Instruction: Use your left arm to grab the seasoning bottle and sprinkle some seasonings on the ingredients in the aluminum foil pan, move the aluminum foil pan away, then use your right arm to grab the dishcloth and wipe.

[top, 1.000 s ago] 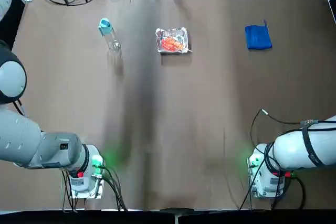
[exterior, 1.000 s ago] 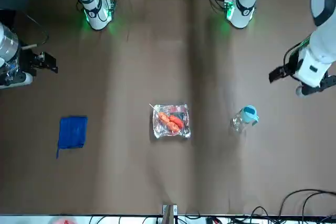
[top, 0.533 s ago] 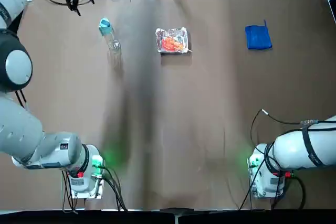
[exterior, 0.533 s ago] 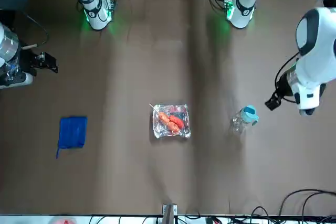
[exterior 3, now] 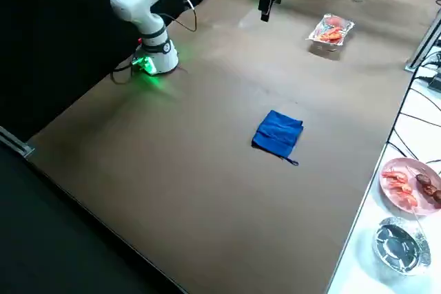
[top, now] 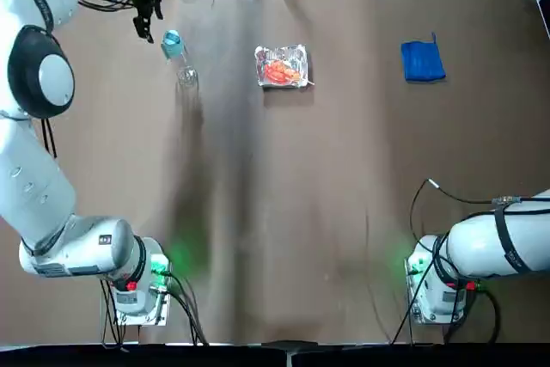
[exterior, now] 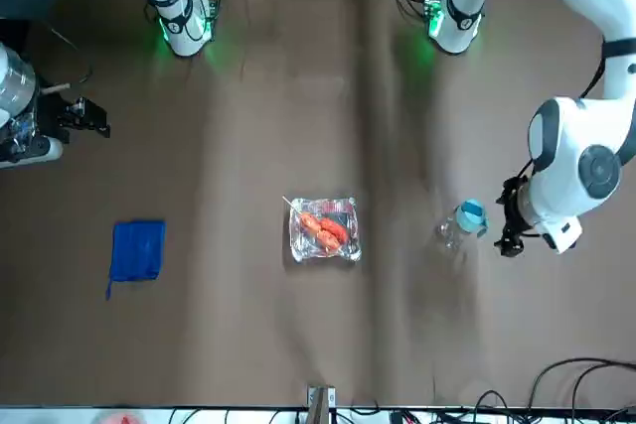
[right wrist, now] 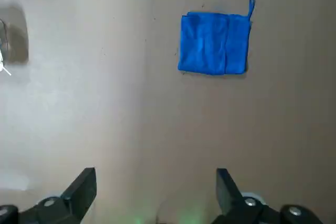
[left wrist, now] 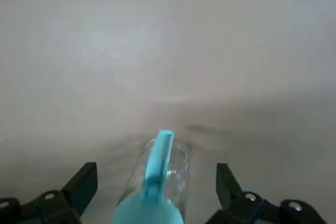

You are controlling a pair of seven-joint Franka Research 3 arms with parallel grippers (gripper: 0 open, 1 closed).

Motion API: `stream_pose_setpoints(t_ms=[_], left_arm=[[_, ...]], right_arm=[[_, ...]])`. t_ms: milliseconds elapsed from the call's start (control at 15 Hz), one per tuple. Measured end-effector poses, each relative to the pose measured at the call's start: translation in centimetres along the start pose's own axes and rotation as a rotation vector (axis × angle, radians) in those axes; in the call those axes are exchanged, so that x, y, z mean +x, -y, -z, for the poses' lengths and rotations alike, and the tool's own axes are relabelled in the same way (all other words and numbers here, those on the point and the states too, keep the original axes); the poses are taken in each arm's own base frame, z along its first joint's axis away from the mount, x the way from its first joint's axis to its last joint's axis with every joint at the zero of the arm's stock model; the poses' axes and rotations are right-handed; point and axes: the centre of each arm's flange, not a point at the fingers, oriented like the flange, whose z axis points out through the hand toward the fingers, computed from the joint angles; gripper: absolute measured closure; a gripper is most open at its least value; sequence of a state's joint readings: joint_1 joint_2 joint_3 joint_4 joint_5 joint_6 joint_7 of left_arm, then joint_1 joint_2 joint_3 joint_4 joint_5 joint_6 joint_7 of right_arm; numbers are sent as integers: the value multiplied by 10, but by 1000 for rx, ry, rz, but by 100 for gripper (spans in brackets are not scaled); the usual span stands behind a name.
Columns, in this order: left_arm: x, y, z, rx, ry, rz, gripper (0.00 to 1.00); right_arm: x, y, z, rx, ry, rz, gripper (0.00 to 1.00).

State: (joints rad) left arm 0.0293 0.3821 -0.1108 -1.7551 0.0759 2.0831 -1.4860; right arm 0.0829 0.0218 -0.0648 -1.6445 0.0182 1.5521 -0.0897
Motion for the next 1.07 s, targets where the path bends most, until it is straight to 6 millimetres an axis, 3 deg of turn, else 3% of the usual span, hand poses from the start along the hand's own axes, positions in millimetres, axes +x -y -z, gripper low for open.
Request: stream_pose_setpoints(t_ms=[267,667,1067], left_arm=[[-1,-7,-31,12,-60,29,0],[-6,-9,-47,27,-69,20,0],[-22,-3,-84,52,-59,-7,0]], right_arm=[[0,0,0,0,0,0,0],[0,0,0,0,2,0,0],[0,0,0,0,3,0,0]])
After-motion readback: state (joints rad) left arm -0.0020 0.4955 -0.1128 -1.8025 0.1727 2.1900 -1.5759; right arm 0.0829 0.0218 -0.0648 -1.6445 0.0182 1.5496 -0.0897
